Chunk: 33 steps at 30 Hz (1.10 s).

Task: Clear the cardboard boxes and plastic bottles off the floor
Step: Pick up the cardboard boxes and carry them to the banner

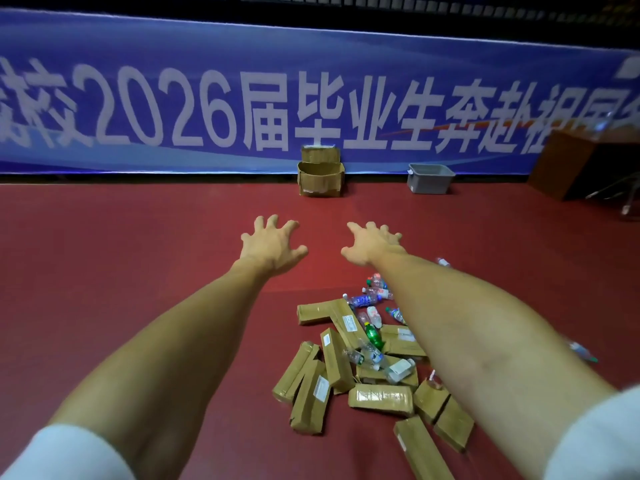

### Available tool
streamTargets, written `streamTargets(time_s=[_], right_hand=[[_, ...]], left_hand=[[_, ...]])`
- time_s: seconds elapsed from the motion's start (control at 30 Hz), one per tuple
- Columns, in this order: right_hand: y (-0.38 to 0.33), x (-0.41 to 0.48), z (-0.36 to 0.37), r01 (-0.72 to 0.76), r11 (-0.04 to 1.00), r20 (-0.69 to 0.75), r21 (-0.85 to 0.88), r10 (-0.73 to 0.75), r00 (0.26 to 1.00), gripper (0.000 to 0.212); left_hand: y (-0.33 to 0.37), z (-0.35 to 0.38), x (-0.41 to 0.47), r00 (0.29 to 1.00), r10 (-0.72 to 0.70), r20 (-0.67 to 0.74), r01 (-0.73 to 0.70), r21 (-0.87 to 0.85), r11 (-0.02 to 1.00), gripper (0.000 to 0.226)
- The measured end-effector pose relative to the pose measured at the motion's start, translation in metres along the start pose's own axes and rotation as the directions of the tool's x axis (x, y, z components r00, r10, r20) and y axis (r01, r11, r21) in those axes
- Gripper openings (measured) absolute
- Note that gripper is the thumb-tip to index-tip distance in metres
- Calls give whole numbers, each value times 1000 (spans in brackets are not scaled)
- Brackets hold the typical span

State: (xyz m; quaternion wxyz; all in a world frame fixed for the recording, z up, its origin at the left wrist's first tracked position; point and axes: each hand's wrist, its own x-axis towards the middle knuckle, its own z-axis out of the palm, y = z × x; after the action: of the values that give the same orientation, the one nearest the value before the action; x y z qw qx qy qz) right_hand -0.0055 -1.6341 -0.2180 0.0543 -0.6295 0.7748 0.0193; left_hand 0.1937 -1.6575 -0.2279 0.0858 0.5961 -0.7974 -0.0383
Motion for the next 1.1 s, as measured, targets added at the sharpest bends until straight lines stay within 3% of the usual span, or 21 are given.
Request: streamTargets(time_s=[0.43, 0.77, 1.1], right_hand=[[-77, 239, 3, -186, 983, 39, 13, 185, 982, 68], [-160, 464, 4, -62, 998, -1, 23, 62, 998, 64], [-188, 632, 38, -199, 980, -43, 23, 200, 979, 61]], left_hand=[[-105, 29, 253, 986, 159, 47, -162, 54, 985, 66], [-204, 39, 459, 989, 126, 74, -131, 81, 988, 64], [-260, 95, 664, 944, 306, 127, -318, 94, 943, 63]])
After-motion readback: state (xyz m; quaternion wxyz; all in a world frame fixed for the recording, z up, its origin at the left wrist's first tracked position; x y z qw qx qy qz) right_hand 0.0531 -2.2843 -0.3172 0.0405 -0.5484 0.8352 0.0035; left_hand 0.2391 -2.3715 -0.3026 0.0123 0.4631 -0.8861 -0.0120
